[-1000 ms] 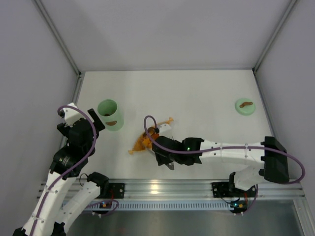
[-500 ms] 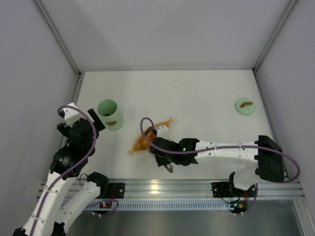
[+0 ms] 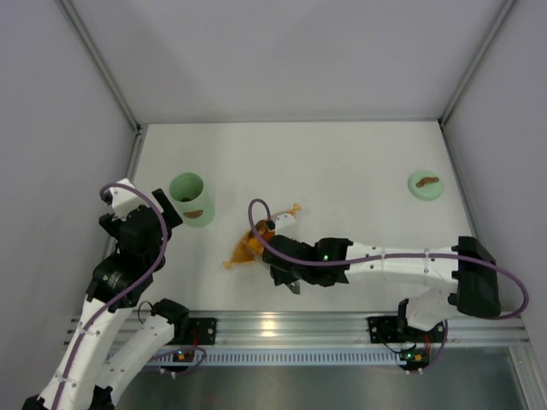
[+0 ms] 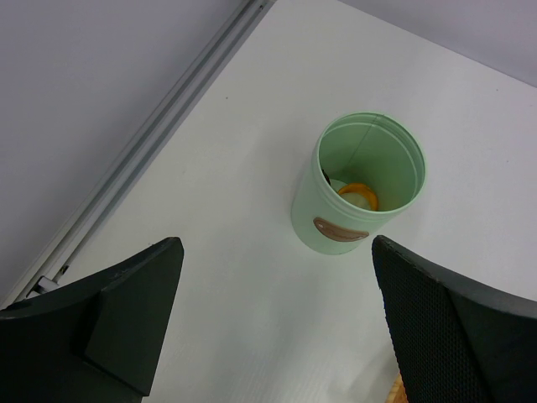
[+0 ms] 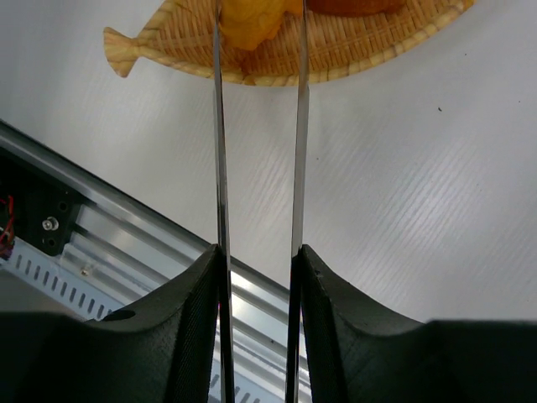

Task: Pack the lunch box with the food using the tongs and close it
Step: Pick up the fake food from the plate, then place the fake food in the packing box.

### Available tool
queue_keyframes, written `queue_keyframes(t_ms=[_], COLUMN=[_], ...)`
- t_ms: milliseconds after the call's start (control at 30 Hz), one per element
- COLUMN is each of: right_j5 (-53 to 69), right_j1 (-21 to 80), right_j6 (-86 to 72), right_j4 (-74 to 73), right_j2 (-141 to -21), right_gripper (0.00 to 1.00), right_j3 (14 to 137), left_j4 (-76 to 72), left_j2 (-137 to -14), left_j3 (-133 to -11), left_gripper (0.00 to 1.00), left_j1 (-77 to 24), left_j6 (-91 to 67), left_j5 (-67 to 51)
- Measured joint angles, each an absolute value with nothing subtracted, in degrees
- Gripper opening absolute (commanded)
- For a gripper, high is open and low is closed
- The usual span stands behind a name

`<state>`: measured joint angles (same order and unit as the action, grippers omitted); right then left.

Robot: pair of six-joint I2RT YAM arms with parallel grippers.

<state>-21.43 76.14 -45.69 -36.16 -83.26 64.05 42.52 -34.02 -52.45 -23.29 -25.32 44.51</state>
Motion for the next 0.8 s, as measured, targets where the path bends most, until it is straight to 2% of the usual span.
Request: queue_keyframes(t_ms=[467, 800], right_j5=[-24.2, -27.4], right_j1=[76.1, 75.1], right_j6=[-44.7, -38.2], right_j4=[-38.3, -40.6], right_j2=[-81.2, -85.7], right_gripper=[0.31, 0.33], right_j3=[69.1, 89.5], left_j4=[42.5, 42.5], left_j2=[-34.0, -34.0], left_j3=[-52.4, -52.4], left_gripper=[0.99, 0.99], left_j1=[-23.3, -23.3], left_j6=[-25.3, -25.3], left_j5=[44.5, 44.5])
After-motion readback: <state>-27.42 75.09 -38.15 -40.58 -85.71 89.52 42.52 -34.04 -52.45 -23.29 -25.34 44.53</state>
